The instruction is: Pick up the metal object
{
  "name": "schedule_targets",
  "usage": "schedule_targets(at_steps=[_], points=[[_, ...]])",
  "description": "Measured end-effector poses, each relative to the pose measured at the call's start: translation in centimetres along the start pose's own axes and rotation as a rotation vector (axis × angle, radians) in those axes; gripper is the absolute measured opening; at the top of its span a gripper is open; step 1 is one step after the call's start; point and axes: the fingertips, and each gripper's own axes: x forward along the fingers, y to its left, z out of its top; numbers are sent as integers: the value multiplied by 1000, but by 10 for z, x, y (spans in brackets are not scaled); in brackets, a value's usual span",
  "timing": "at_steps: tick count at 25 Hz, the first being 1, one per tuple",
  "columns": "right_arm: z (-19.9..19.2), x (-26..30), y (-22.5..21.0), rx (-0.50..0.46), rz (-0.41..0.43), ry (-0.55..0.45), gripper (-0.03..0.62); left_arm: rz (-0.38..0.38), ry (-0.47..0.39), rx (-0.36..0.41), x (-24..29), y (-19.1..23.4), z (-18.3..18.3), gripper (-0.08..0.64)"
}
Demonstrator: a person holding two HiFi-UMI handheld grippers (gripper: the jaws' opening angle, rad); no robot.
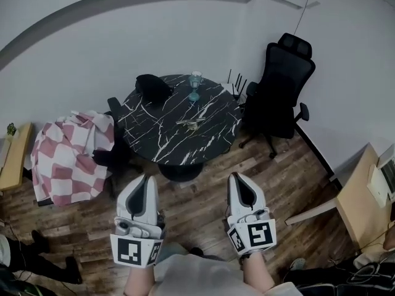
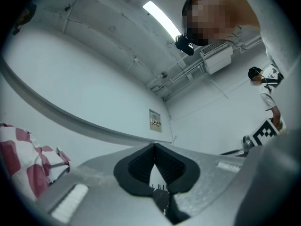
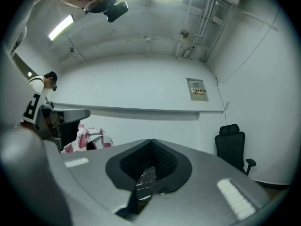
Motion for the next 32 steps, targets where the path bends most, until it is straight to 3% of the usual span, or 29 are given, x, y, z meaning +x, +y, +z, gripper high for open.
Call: schedule_targets(at_steps=[10,23,32], points=[[-15,40,-24,26,-33,15,2,-9,19,-12,44,20,-28,0],[-20,161,-37,21,-88,3,2,-56,30,-43,136,98,-66,0],[-32,215,-38,24,-137,19,2,-95,34,-79,181,142,-90,0]])
